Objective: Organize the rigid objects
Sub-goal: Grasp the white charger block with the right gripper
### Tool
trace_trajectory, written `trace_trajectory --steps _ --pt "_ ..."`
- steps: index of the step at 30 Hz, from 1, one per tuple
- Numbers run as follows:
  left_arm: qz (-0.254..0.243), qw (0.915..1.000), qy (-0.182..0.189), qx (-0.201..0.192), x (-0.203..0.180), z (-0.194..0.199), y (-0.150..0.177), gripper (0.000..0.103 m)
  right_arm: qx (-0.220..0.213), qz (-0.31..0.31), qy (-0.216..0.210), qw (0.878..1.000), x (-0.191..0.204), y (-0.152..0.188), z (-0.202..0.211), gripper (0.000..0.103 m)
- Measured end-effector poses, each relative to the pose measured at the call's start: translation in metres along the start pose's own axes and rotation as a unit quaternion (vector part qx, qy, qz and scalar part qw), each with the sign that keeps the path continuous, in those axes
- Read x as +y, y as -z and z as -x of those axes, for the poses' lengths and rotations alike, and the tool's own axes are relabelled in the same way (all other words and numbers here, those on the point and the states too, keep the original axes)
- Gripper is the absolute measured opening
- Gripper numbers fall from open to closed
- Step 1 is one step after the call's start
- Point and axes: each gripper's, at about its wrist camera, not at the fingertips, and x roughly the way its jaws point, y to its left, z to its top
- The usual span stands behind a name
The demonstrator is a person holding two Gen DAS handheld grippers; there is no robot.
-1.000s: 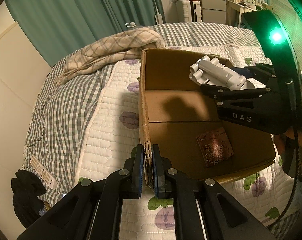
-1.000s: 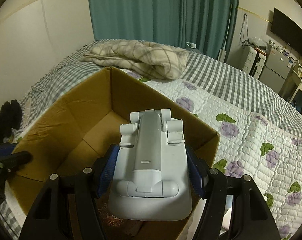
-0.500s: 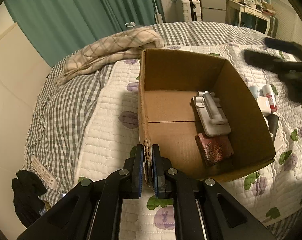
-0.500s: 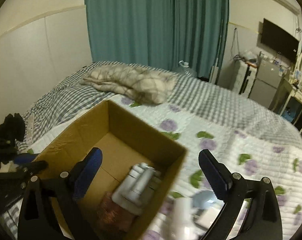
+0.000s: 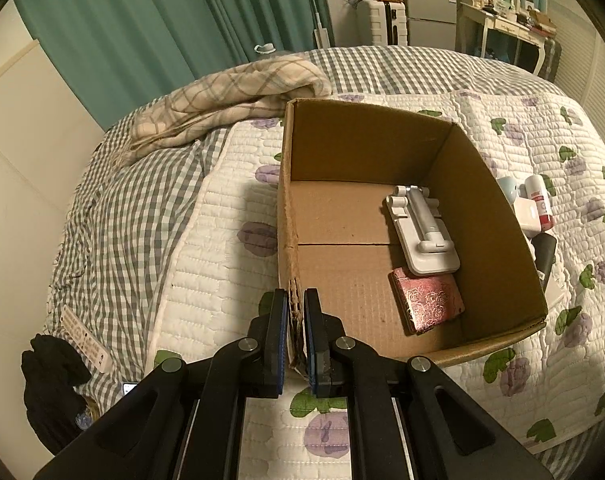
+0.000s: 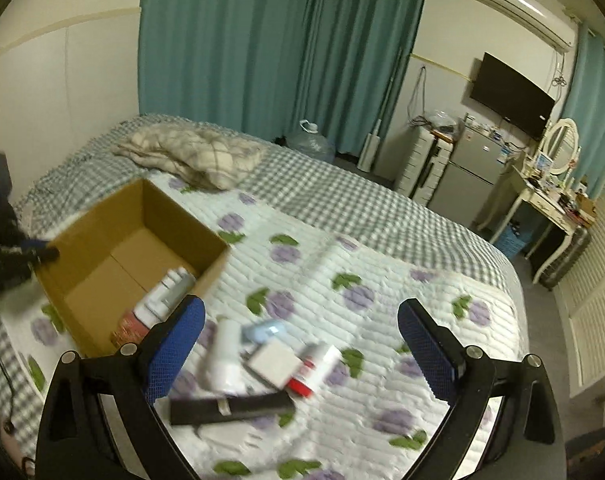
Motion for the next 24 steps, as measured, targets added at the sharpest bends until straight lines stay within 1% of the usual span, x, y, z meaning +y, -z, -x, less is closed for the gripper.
trace_trajectory --steps 5,9,13,15,17,24 --pt "0.0 1.0 -0.001 0.001 0.001 0.0 0.0 0.008 0.041 0.004 -0.006 0.999 0.003 0.038 -0.023 0.098" --pt "-0.001 1.0 -0.002 0.0 0.001 0.0 0.0 0.008 0.083 -0.014 -0.015 0.996 0.003 0.068 -0.053 0.098" --pt "-0.003 1.0 -0.002 0.0 0.001 0.0 0.0 0.008 0.113 -0.04 0.003 0.993 -0.006 0.091 -0.081 0.098" --pt "-0.003 1.0 -0.003 0.0 0.002 0.0 0.0 0.008 0.123 -0.046 0.002 0.991 -0.009 0.095 -0.091 0.098" --pt "-0.003 1.0 -0.003 0.001 0.002 0.0 0.0 0.008 0.127 -0.042 -0.013 0.991 -0.008 0.096 -0.097 0.098" --pt "-0.004 1.0 -0.003 0.001 0.002 0.0 0.0 0.008 0.123 0.018 -0.044 0.991 0.007 0.081 -0.116 0.098"
